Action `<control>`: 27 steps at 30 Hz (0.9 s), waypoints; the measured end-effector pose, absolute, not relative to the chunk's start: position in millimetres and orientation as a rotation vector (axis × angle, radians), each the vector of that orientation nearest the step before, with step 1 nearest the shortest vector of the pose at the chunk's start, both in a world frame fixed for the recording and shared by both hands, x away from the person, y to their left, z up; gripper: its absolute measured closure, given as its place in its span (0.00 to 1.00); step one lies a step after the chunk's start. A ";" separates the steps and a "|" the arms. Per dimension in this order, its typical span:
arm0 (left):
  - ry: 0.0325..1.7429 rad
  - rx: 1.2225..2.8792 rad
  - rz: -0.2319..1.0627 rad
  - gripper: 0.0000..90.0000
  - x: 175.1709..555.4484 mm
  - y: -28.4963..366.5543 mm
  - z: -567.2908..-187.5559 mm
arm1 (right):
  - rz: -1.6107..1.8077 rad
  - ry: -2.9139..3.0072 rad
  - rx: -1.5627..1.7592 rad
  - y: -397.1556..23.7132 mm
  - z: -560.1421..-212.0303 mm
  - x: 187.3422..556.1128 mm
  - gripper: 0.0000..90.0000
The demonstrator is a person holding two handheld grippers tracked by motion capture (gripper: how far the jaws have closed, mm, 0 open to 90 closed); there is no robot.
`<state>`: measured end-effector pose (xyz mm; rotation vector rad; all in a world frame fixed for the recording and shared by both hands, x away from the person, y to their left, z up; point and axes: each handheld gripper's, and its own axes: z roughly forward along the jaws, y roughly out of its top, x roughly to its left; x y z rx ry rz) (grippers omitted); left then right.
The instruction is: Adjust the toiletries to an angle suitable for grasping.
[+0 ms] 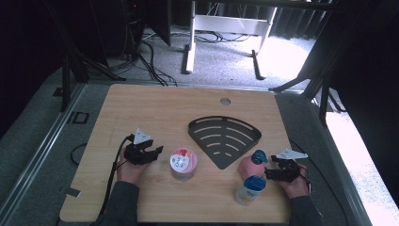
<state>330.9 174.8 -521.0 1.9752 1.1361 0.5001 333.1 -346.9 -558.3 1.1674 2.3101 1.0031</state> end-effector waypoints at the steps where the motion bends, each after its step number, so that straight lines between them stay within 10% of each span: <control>1: 1.120 1.968 0.493 0.54 328.3 174.4 -517.5 | 1.004 2.314 1.162 -347.5 -557.4 331.7 0.36; 27: 0.836 2.077 0.361 0.82 301.7 127.7 -500.0 | 1.000 2.319 1.067 -336.8 -532.4 262.6 0.91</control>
